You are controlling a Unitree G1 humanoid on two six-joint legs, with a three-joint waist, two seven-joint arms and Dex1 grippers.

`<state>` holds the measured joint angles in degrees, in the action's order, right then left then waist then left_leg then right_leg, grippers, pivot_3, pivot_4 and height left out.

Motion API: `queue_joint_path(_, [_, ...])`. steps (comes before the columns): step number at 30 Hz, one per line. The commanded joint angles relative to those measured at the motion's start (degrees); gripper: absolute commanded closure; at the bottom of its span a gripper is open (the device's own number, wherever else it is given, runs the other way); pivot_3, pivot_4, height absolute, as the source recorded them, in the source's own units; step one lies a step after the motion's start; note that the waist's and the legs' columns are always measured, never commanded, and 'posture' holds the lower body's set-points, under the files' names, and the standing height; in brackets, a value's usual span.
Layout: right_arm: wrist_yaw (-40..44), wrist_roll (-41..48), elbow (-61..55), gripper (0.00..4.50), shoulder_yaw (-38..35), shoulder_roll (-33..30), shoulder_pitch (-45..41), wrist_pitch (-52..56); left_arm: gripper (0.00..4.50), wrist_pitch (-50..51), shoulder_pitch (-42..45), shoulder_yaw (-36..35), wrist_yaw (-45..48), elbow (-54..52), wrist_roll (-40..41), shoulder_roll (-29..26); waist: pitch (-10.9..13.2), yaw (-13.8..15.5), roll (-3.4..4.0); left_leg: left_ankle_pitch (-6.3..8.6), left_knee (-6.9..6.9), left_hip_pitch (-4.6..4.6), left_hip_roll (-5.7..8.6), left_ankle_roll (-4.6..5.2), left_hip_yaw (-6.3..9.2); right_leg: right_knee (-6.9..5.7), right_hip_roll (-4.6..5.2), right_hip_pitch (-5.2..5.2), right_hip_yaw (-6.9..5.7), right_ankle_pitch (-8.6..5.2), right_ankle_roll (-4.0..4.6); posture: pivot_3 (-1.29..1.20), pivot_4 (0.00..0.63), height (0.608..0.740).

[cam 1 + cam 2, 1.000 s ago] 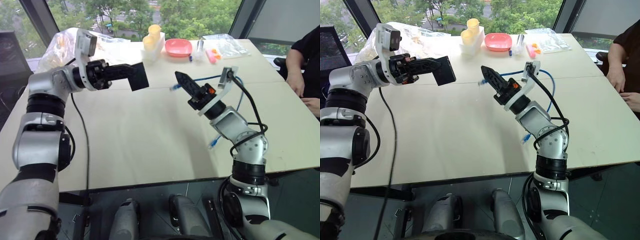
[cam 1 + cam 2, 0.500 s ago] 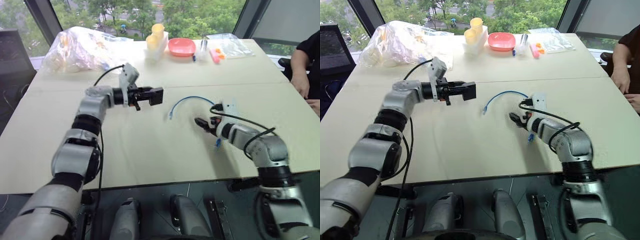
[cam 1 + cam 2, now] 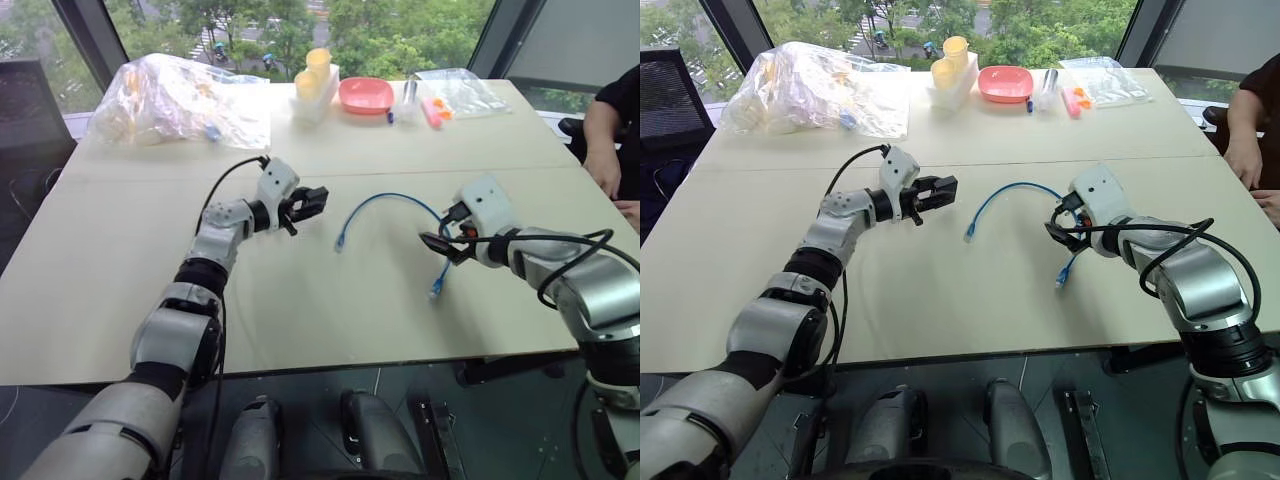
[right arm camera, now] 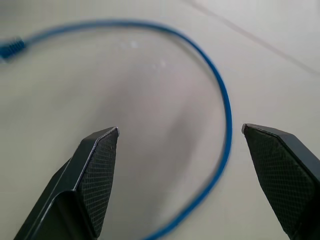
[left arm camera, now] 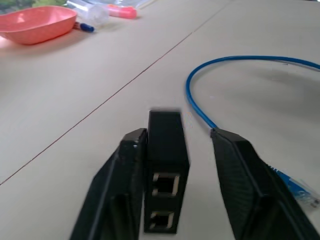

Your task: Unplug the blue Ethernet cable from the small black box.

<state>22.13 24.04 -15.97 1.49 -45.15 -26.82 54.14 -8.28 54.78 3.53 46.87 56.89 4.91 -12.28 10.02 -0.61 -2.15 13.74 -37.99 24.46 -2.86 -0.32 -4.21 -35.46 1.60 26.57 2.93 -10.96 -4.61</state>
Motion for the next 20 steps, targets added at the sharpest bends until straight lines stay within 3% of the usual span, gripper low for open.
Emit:
queue_joint_path(1, [0.9, -0.4, -2.2, 0.38, -3.2, -0.1, 1.1, -0.6, 1.41, -1.0, 0.6, -1.4, -3.8, 0.6, -0.8, -0.7, 0.0, 0.0, 0.0, 0.0, -0.02, 0.01, 0.0, 0.0, 0.0, 0.04, 0.01, -0.02, -0.01, 0.01, -0.01, 0.0, 0.15, 0.74])
queue_joint_path(4, [2.5, 0.4, -3.0, 0.38, -5.4, 0.5, 2.7, -1.7, 0.89, 1.6, 1.2, -1.8, -7.0, -1.1, -1.7, -2.8, 0.0, -0.1, 0.0, 0.0, -0.02, 0.02, 0.01, 0.0, -0.01, 0.17, 0.03, -0.07, 0.0, 0.04, -0.05, 0.0, 0.15, 0.74])
queue_joint_path(6, [3.4, 1.5, -3.5, 0.38, -7.5, 1.2, 3.8, -2.0, 0.89, 5.6, 0.3, -3.3, -6.3, -5.9, 0.4, -4.3, 0.0, -0.2, 0.0, 0.01, -0.02, 0.01, 0.01, 0.0, -0.01, 0.17, 0.03, -0.07, 0.0, 0.05, -0.07, 0.0, 0.15, 0.74])
queue_joint_path(10, [4.7, 3.1, -4.5, 0.38, -10.8, 3.0, 5.9, -2.8, 0.89, 24.0, -7.0, -7.7, -2.2, -28.4, 11.1, -6.9, 0.0, -0.5, 0.01, 0.01, 0.02, -0.02, -0.02, 0.0, -0.01, 0.14, 0.01, -0.07, 0.0, 0.06, -0.08, 0.0, 0.15, 0.74])
queue_joint_path(14, [5.2, 4.8, -6.3, 0.38, -13.0, 4.5, 7.9, -2.6, 0.89, 41.4, -15.9, -10.8, -4.3, -51.4, 19.5, -10.7, 0.0, -0.6, 0.02, 0.01, 0.02, -0.05, -0.04, 0.0, 0.0, 0.12, 0.01, -0.09, 0.0, 0.08, -0.11, 0.0, 0.15, 0.74])
queue_joint_path(20, [2.3, 6.6, -10.3, 0.38, -18.0, 10.5, 12.1, -6.6, 0.89, 53.4, -29.4, -15.6, -11.6, -71.6, 25.4, -13.3, 0.0, -0.5, 0.02, 0.01, -0.02, -0.23, -0.04, 0.0, 0.01, 0.04, 0.01, -0.24, 0.0, 0.05, -0.06, 0.0, 0.15, 0.74])
